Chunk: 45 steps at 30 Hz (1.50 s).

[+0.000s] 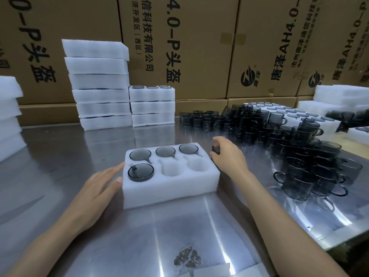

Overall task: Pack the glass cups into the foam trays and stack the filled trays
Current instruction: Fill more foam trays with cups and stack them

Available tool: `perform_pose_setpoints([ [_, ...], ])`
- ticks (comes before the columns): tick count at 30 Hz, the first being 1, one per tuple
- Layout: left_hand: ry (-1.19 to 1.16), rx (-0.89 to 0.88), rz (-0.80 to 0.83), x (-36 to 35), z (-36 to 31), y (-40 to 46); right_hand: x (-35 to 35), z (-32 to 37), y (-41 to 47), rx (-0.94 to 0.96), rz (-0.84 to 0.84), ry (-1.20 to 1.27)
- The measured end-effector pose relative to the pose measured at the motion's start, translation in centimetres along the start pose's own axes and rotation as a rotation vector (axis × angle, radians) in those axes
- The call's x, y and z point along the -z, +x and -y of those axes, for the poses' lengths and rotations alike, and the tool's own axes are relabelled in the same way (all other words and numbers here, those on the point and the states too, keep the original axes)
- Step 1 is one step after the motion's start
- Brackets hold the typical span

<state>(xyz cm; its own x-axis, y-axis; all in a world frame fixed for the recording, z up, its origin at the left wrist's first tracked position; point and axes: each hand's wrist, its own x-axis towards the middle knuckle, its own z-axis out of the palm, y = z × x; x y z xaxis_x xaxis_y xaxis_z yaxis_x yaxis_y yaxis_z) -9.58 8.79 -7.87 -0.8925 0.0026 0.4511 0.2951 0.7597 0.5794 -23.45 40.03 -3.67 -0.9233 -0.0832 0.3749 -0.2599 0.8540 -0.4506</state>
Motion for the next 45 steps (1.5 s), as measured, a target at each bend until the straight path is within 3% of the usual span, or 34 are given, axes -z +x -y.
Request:
perform_pose_setpoints([
  [10, -0.012, 0.035, 0.002, 0.1, -0.7, -0.2, 0.4, 0.4, -0.1, -0.003, -0.106, -0.131],
  [15, -0.001, 0.036, 0.006, 0.1, -0.9, -0.2, 1.4, 2.1, -0.7, 0.269, -0.36, 0.243],
  [17, -0.001, 0.037, 0.003, 0.1, -1.0, -0.3, 1.5, 3.3, -1.3, 0.357, -0.322, 0.355],
  [20, -0.003, 0.049, 0.004, 0.1, -1.3, -0.3, 1.2, 5.0, -2.5, 0.49, -0.133, 0.405],
  [25, -0.031, 0.057, -0.001, 0.1, -1.8, -0.5, 0.4, 6.9, -4.6, 0.608, 0.089, 0.394],
  [29, -0.047, 0.015, 0.007, 0.3, -1.9, -0.4, 0.2, 6.9, -5.0, 0.58, 0.101, 0.361],
  [34, -0.058, -0.034, 0.044, 0.3, -1.8, -0.1, 0.0, 7.0, -5.2, 0.598, -0.011, 0.226],
  [45, 0.066, -0.009, -0.041, 0.2, -2.3, -0.4, 0.2, 6.5, -4.8, 0.548, 0.155, 0.266],
])
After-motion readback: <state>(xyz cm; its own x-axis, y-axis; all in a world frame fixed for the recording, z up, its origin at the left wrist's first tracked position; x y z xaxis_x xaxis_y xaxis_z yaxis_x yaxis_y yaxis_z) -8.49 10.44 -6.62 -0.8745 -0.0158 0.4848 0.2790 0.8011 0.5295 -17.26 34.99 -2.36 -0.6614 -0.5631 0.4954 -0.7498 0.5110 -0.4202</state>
